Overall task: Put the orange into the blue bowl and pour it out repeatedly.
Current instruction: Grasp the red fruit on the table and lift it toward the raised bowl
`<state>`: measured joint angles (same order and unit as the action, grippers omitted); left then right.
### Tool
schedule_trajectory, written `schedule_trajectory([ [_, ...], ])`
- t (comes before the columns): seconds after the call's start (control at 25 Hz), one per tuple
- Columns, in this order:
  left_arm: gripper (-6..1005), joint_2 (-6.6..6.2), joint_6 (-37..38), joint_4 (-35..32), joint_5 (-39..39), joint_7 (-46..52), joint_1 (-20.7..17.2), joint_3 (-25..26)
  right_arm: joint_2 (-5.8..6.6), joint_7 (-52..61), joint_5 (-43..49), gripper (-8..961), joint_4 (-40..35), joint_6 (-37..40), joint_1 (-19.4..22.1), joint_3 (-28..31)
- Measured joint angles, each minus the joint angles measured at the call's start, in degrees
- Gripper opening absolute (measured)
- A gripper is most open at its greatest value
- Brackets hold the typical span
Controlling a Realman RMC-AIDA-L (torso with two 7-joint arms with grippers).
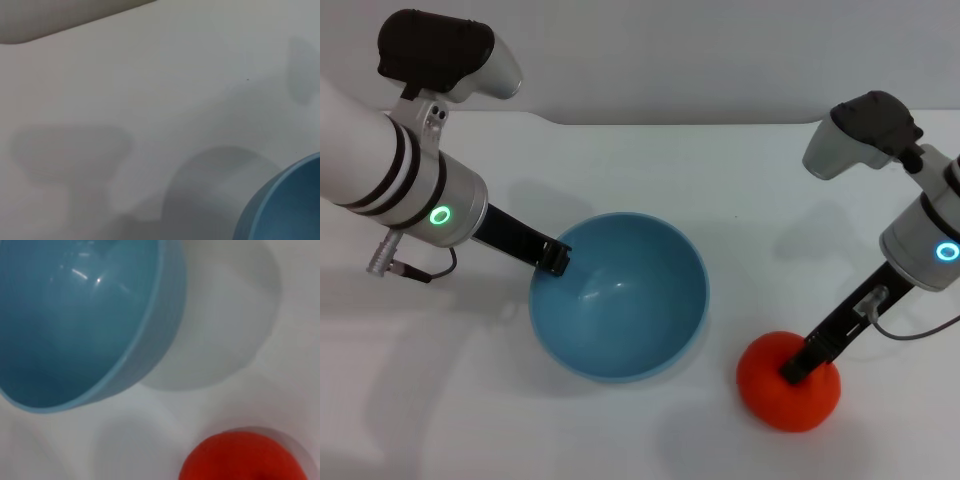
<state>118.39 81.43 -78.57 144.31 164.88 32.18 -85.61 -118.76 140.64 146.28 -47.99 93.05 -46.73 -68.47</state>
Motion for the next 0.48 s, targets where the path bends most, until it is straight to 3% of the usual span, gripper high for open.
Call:
schedule_trajectory([
  [0.12, -1, 0.0, 0.0, 0.0, 0.0, 0.0, 0.1, 0.0, 0.09, -0.1, 0.1, 381, -1.0, 0.0, 0.8, 0.0],
  [0.32, -2, 0.01, 0.0, 0.0, 0.0, 0.0, 0.1, -0.1, 0.11, -0.2, -0.1, 214, -6.5, 0.4, 3.6, 0.7],
  [0.48, -1, -0.08, 0.5, 0.4, 0.1, 0.0, 0.2, -1.2, 0.12, -0.6, -0.1, 182, -13.0, 3.1, 5.8, 4.4],
])
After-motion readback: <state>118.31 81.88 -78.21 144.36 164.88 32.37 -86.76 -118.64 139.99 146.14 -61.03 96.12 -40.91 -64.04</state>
